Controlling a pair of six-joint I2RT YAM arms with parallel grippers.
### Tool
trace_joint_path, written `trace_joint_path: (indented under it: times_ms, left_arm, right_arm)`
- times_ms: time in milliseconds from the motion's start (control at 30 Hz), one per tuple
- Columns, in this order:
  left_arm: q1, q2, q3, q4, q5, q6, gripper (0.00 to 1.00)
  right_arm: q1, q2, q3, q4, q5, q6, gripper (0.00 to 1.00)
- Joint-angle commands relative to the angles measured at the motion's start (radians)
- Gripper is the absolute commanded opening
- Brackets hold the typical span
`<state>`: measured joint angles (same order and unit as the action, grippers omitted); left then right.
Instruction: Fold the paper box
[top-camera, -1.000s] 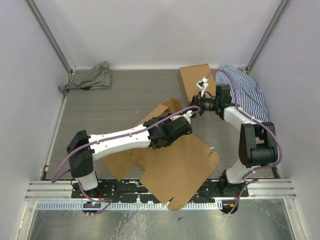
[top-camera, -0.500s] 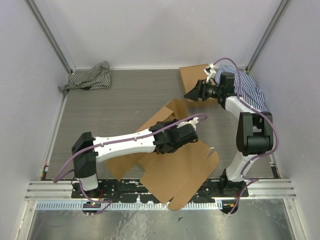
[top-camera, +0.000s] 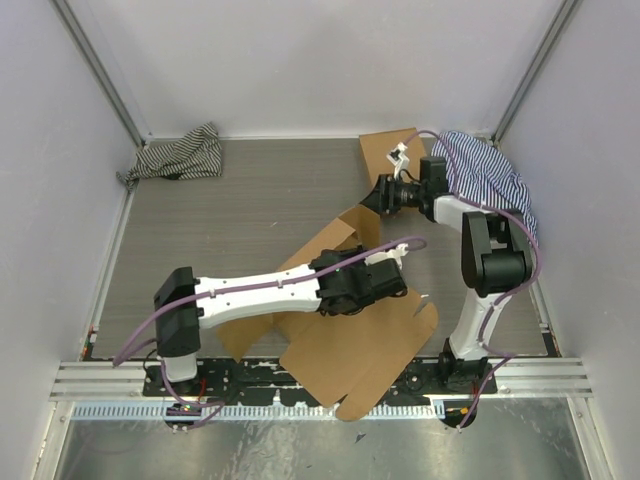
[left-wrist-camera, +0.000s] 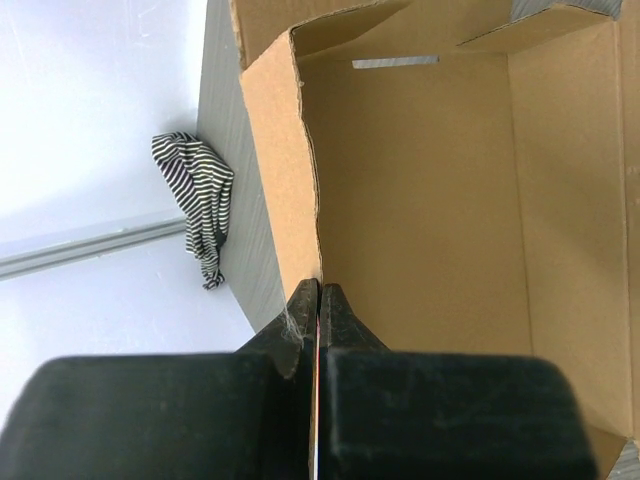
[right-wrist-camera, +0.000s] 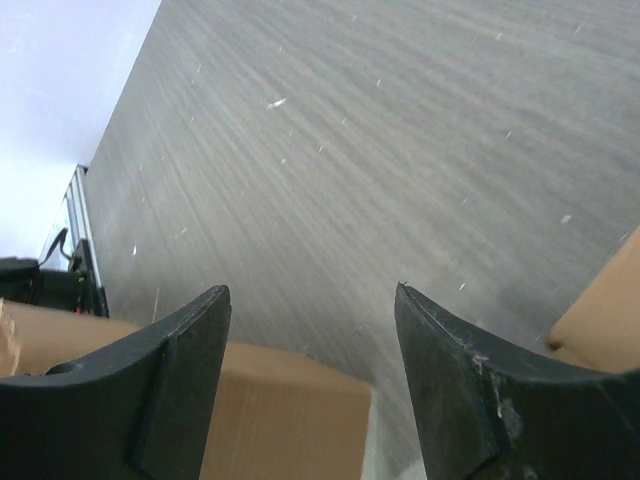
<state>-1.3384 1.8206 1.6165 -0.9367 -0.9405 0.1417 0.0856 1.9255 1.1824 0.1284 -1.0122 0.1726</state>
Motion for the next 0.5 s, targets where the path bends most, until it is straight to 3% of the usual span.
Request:
trace_joint_path:
  times_ms: [0,467]
  left_arm:
    - [-0.018,0.052,0.034,-0.053,0.020,-0.027,0.00]
    - [-0.021,0.105,0.079,-0.084,0.025,-0.020,0.00]
  right_arm:
    - [-0.002,-0.132,-0.090,0.005,-0.067,-0.080,0.72]
    - [0.000,-0.356,-0.287,-0.046,-0.037,-0.116,0.73]
